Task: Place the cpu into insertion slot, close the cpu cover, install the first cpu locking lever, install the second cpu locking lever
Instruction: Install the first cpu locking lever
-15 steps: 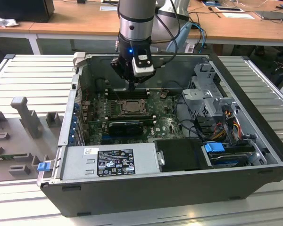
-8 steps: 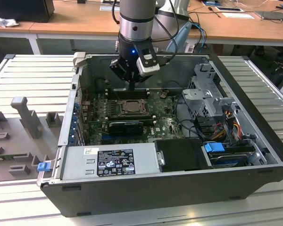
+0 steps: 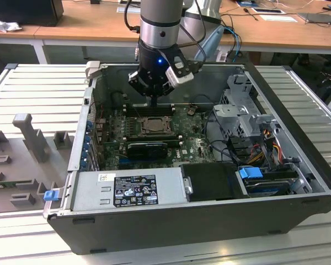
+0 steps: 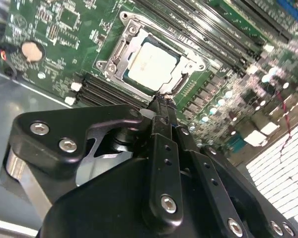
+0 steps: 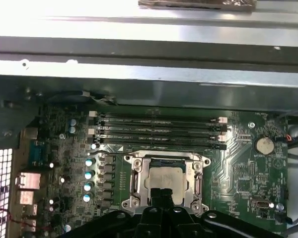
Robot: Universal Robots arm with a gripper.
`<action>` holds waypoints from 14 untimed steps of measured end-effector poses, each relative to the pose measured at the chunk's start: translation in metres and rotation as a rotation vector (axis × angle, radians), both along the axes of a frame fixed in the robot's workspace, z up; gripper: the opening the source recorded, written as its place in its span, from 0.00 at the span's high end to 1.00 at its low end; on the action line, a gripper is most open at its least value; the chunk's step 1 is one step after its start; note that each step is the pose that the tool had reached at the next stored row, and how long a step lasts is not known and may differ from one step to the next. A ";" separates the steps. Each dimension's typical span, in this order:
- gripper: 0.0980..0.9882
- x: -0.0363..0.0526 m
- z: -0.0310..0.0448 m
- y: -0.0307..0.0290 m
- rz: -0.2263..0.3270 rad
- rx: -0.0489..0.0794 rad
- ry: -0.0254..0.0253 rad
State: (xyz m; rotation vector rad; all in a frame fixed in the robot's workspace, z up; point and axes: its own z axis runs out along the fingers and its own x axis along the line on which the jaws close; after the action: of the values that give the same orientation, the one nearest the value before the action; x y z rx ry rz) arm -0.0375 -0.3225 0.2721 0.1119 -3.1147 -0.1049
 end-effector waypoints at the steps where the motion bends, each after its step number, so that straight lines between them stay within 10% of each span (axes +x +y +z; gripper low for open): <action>1: 0.99 0.0000 0.0000 0.0000 0.020 0.000 -0.0001; 8: 0.99 0.0000 -0.0003 0.0000 0.193 0.000 -0.0005; 14: 0.99 0.0012 -0.0006 0.0000 0.207 0.000 -0.0011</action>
State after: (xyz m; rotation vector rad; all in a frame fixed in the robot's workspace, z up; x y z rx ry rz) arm -0.0362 -0.3224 0.2715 0.4320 -3.0810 -0.1003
